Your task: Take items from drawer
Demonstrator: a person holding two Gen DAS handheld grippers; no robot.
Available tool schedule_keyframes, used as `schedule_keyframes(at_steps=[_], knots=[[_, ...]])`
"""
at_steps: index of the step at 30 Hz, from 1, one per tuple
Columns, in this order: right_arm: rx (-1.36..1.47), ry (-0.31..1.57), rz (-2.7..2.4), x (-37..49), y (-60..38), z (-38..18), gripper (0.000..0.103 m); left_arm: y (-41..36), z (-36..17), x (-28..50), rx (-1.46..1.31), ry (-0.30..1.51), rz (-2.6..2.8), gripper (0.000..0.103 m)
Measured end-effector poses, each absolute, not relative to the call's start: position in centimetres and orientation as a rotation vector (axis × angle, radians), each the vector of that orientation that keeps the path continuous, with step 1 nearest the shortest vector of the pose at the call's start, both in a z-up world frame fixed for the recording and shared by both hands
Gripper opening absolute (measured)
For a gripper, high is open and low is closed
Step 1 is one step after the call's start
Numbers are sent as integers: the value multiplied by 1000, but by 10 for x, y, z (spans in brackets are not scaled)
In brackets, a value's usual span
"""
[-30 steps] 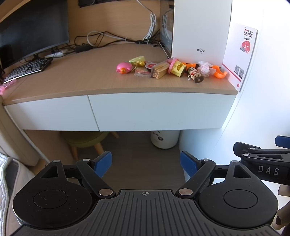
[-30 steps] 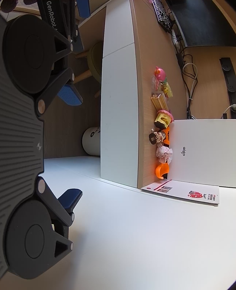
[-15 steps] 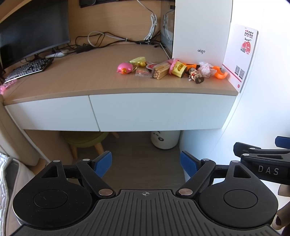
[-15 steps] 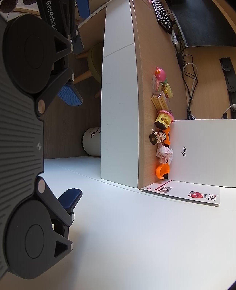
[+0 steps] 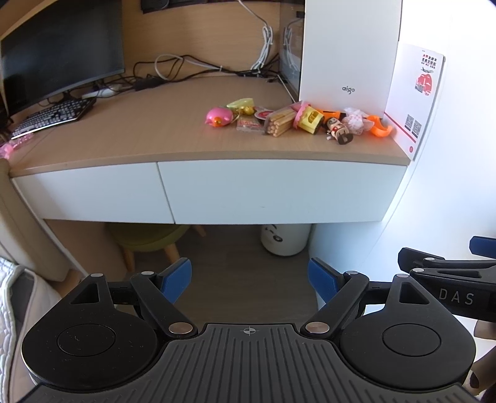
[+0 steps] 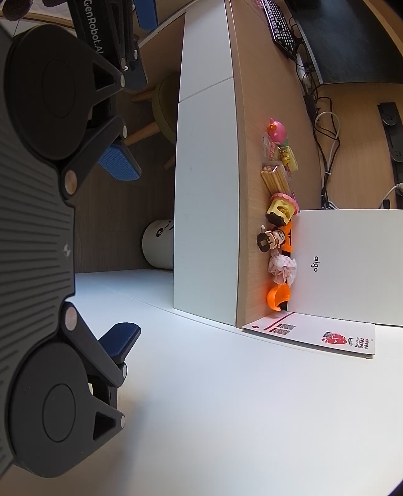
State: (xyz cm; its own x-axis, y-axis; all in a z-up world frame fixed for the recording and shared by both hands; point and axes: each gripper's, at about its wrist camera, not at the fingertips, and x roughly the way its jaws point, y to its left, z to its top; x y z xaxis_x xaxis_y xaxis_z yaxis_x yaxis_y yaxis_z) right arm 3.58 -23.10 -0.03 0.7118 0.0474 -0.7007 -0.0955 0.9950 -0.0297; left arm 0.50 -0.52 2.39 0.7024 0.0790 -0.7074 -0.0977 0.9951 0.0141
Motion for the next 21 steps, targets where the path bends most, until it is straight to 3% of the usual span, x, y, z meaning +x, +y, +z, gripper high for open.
schedule_keyframes(at_steps=[21], knots=[[-63,784,88,36,-230,-2,99,-2,23,3,-29,787,99,87]])
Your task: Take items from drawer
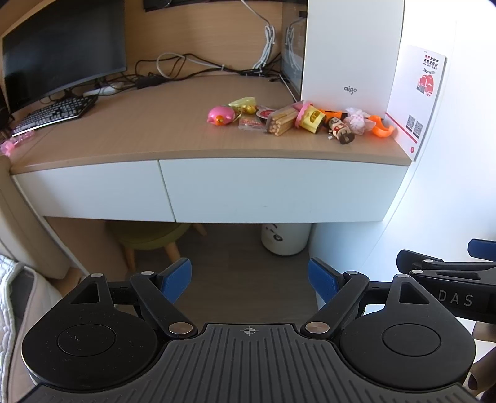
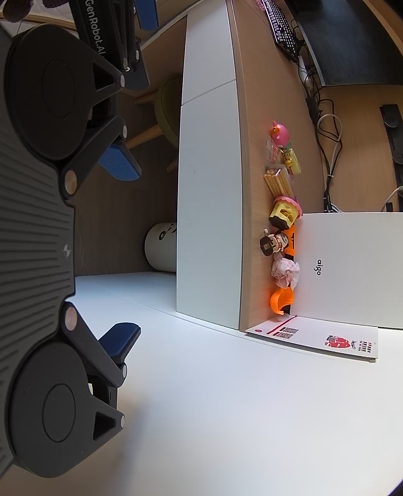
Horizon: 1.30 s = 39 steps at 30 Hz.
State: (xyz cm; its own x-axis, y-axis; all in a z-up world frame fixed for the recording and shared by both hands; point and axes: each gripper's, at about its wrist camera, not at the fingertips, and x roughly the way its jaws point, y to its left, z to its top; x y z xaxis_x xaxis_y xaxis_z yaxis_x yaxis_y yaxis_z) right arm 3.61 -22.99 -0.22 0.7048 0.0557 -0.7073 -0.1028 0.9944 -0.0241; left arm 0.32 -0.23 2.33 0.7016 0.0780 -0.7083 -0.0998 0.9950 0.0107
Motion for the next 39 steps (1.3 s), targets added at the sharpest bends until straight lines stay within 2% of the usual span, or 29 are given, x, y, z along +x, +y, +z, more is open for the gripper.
schedule_keyframes(at_steps=[39], knots=[[-59,784,85,36,-231,-2,99,-1,21,1,-45,793,110,87]])
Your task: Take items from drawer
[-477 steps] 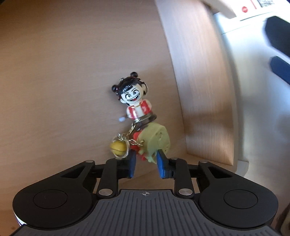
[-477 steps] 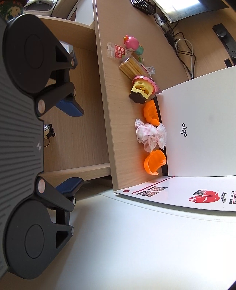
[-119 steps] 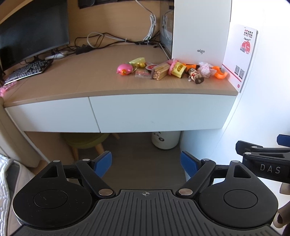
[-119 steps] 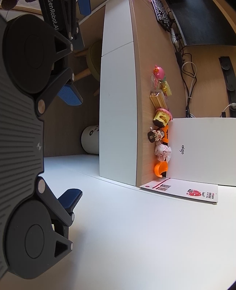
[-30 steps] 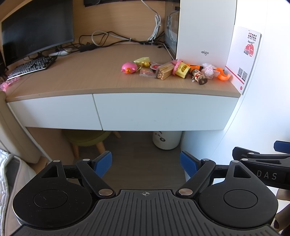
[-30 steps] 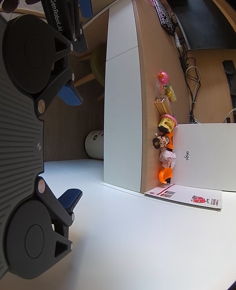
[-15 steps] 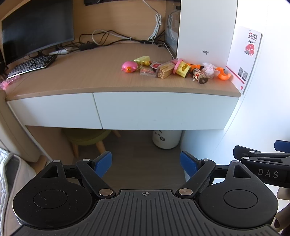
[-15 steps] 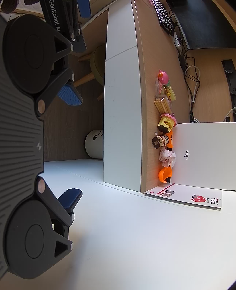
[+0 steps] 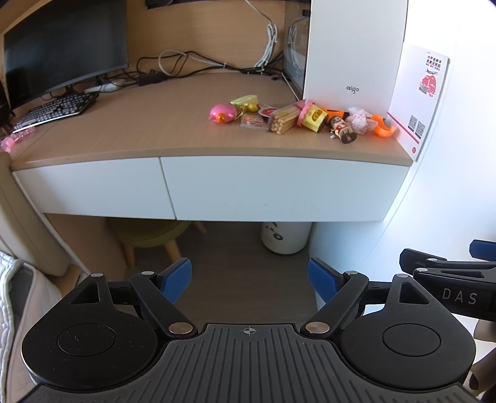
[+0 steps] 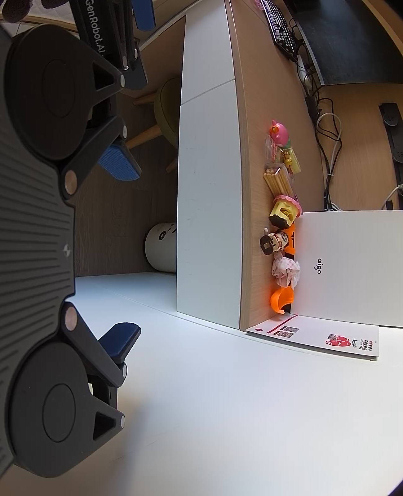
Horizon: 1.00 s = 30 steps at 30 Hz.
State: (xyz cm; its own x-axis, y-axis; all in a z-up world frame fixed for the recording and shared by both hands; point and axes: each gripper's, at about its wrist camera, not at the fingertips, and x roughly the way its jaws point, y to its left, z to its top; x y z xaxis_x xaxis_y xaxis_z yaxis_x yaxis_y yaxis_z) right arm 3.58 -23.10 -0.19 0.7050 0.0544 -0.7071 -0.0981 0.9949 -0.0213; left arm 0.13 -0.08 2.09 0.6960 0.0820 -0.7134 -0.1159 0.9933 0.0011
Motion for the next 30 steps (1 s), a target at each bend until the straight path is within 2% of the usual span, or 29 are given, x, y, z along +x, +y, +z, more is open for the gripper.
schedule_keyframes(at_steps=[30], knots=[[-57,794,87,37,-232,-3,99,-3,19,2,-51,798,116,87]])
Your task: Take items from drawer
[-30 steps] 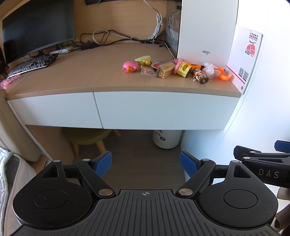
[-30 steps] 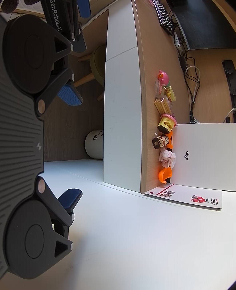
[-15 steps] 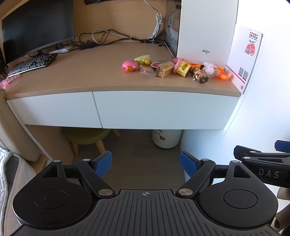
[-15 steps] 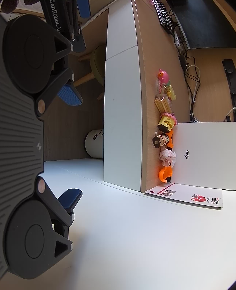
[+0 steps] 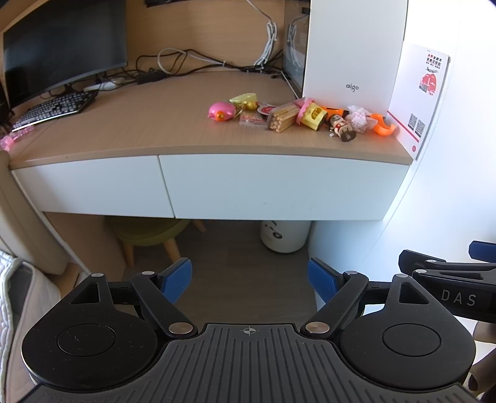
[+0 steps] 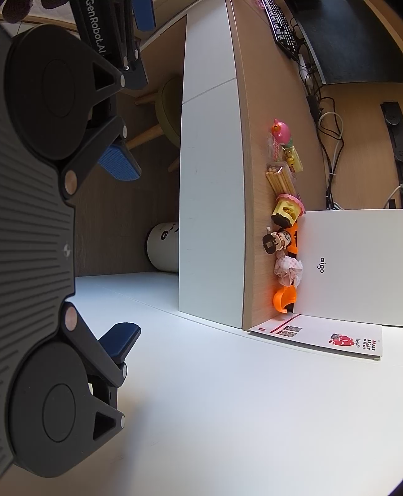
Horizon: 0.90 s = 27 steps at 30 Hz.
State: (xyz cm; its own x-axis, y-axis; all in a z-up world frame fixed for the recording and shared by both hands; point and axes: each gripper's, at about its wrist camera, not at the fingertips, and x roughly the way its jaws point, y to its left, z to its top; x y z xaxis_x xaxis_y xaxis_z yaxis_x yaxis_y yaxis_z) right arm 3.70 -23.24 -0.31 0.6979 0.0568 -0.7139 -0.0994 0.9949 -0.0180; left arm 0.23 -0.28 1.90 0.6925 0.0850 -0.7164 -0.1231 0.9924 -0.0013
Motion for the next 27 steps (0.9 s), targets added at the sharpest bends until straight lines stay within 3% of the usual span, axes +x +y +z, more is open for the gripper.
schedule_keyframes(at_steps=[20,22,24,26,27], knots=[[-56,795,88,37,-232,-3,99,-1,15,0,-60,806,113,86],[-56,795,87,37,-233,-4,99,-1,15,0,-74,807,95,79],[-57,794,85,37,-233,-4,99,-2,14,1,-99,805,62,45],[-55,793,78,39,-236,-5,99,-2,13,3,-143,798,6,24],[-52,792,71,39,-238,-4,99,-1,12,5,-178,792,-27,20]])
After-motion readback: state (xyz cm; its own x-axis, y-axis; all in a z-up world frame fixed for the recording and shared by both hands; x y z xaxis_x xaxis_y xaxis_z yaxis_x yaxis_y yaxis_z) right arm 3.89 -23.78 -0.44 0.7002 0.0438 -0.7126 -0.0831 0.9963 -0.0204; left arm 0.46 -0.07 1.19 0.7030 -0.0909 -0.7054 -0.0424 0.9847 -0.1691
